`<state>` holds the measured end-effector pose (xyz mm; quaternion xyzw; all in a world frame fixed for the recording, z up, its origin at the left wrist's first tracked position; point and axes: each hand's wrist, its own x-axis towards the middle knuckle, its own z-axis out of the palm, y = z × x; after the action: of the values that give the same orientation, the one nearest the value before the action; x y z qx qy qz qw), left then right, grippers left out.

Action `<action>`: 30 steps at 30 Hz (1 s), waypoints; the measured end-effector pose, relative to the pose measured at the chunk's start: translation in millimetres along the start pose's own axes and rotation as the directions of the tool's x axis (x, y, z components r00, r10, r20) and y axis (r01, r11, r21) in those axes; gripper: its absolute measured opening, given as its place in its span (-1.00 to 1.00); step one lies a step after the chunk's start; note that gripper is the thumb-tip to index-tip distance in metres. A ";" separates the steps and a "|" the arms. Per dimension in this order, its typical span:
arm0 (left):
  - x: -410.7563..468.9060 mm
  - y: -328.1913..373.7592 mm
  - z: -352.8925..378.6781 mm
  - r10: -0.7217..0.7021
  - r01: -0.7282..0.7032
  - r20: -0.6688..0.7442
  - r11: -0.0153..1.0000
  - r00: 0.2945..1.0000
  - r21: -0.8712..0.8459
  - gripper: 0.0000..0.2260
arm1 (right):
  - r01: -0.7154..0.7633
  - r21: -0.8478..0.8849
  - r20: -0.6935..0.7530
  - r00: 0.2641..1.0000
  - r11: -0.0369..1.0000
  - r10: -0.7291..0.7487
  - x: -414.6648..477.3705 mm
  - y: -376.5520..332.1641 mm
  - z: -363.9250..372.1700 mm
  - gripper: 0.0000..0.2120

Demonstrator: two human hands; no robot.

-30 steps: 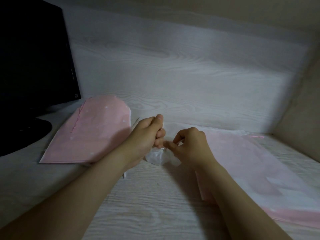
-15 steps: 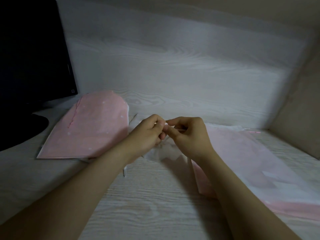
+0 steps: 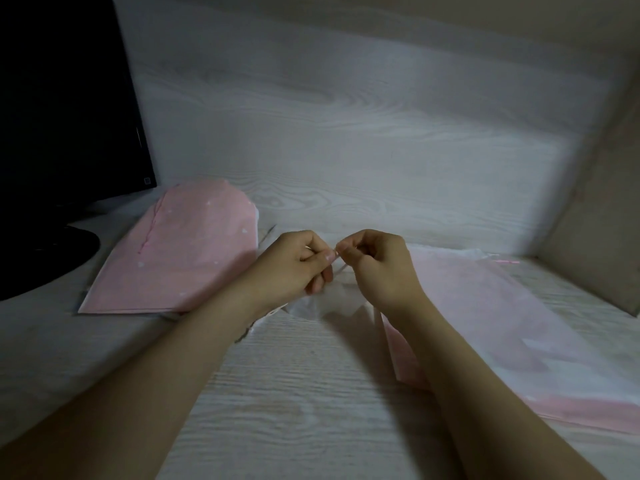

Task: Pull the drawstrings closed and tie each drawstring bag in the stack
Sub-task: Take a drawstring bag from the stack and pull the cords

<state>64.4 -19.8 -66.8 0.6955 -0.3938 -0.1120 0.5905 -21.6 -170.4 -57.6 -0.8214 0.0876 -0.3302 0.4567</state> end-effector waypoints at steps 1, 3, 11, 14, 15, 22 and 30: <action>-0.4 0.3 -0.9 0.005 -0.005 0.015 1.000 1.000 -0.006 -0.87 | 0.012 -0.031 -0.004 1.000 0.999 -0.012 -0.3 0.1 -0.3 -0.87; -0.6 1.3 -2.5 0.011 -0.010 0.040 1.000 0.999 -0.022 -0.85 | 0.053 -0.088 -0.005 0.999 0.995 -0.053 -1.5 -1.7 -0.9 -0.86; 0.7 3.5 0.6 -0.026 0.034 -0.050 0.986 0.998 0.163 -0.82 | -0.015 -0.040 -0.039 0.999 0.999 0.014 0.1 -7.5 -8.7 -0.89; -4.0 9.6 0.4 -0.013 0.006 0.025 0.959 1.000 0.283 -0.82 | -0.097 0.226 0.001 0.995 0.969 0.099 1.2 -14.5 -15.0 -0.86; -6.4 12.2 0.7 0.005 -0.022 0.050 0.938 0.999 0.345 -0.82 | -0.111 0.282 0.020 0.994 0.953 0.110 0.7 -16.3 -15.6 -0.87; -10.8 20.5 1.9 0.069 -0.135 0.145 0.847 0.987 0.514 -0.83 | -0.179 0.438 0.035 0.983 0.881 0.182 -0.1 -21.1 -19.8 -0.85; -8.2 11.7 -1.7 -0.010 -0.021 0.098 0.951 0.995 0.307 -0.80 | 0.133 0.427 -0.250 0.968 0.895 -0.024 1.2 -26.6 -24.5 -0.79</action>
<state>55.2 -12.9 -58.2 0.7715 -0.4369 -0.0817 0.4552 -40.1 -172.8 -26.6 -0.6542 0.0313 -0.4556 0.6028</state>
